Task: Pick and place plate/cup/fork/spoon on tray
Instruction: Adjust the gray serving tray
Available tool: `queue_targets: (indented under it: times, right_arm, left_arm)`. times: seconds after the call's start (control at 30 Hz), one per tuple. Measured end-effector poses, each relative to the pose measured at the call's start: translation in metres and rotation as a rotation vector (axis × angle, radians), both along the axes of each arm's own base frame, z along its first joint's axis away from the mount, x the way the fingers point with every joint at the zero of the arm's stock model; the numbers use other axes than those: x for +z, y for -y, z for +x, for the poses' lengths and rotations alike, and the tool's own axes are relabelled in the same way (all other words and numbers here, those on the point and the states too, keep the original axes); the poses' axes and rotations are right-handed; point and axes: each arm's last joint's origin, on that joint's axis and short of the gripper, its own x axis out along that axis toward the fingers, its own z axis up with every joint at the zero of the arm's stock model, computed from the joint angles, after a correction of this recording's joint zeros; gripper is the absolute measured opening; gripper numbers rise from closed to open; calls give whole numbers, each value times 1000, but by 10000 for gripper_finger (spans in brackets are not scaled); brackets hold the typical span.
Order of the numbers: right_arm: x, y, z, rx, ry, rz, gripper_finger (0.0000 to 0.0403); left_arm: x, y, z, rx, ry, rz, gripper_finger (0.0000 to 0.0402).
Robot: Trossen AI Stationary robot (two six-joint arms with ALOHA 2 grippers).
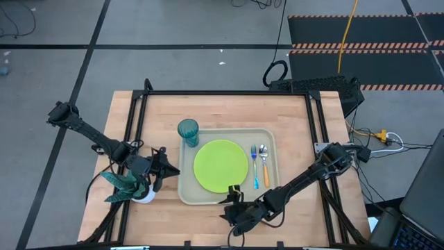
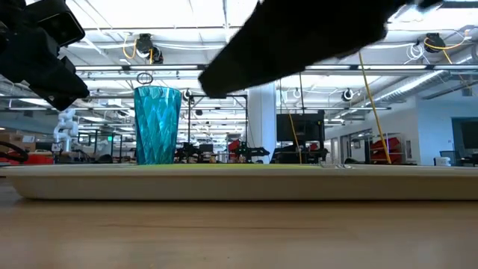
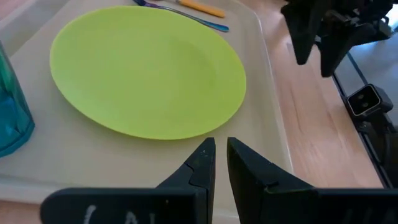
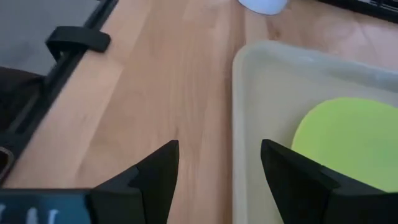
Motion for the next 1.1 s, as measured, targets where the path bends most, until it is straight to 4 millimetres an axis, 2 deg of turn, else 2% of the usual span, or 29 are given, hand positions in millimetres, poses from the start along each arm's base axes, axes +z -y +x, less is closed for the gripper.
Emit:
queue_targets:
  times: [0.27, 0.57, 1.1]
  right_arm:
    - [-23, 1, 8, 35, -17, -78, 219]
    - [-22, 8, 12, 11, 18, -187, 219]
    - [-23, 14, 15, 32, 0, -189, 219]
  left_arm:
    - [0, 1, 0, -6, 0, 1, 42]
    - [0, 1, 0, -12, -8, -26, 42]
    - [0, 6, -3, -45, -12, -43, 42]
